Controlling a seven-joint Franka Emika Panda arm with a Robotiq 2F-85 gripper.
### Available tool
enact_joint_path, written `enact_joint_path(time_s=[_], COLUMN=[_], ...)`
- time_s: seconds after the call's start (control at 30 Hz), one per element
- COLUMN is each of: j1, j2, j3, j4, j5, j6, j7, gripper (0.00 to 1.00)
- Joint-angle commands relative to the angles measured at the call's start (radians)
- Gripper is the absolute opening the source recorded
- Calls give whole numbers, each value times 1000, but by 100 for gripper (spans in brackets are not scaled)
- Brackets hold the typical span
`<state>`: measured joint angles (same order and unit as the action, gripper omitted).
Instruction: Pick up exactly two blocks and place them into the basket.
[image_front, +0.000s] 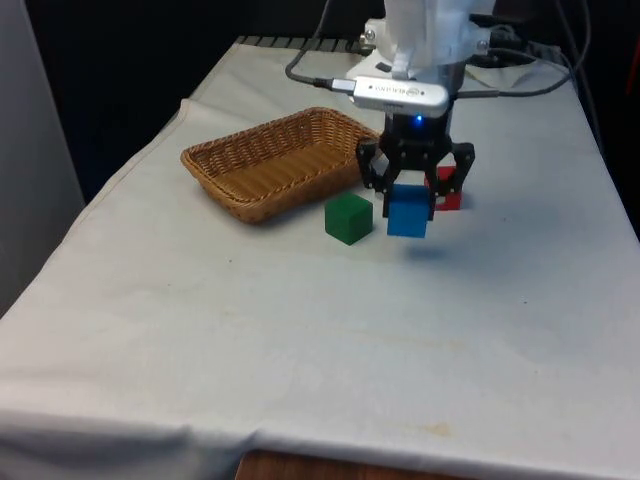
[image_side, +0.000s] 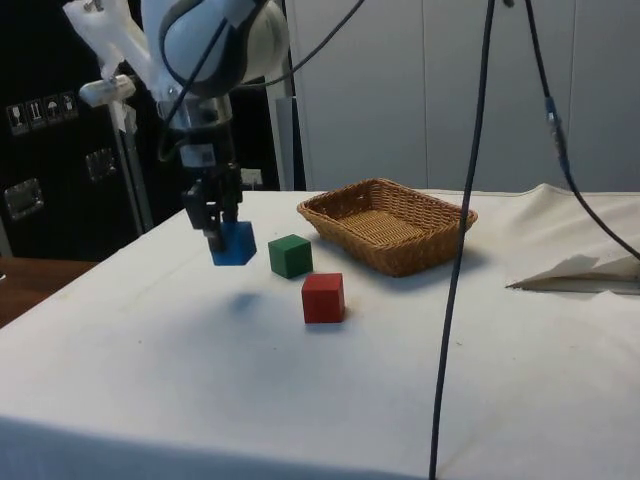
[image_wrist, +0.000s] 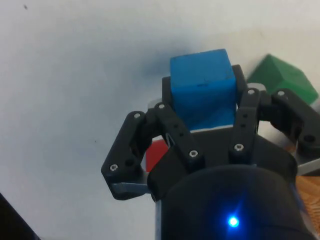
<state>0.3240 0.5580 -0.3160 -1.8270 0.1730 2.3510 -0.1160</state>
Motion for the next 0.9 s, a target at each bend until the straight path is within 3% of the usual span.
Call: enact_joint_path(time_s=[0.0,0.23,0.3,0.33,0.57,0.6,0.87], j1=[8,7,0,6,5,0,3], j2=[-29,-118,-115,-141,-239,-231,-353], j3=[-9,-19,-12,-21,-33,-27,-49], j4=[-37,-131,-125,-153,-244,-234,-339], j5=[-13,-47,-41,-57,-101,-89,-156], j6=[11,12,2,12,12,4,10], j7=[4,3,-1,4,6,-1,7], gripper=[1,1,1,1,1,1,1])
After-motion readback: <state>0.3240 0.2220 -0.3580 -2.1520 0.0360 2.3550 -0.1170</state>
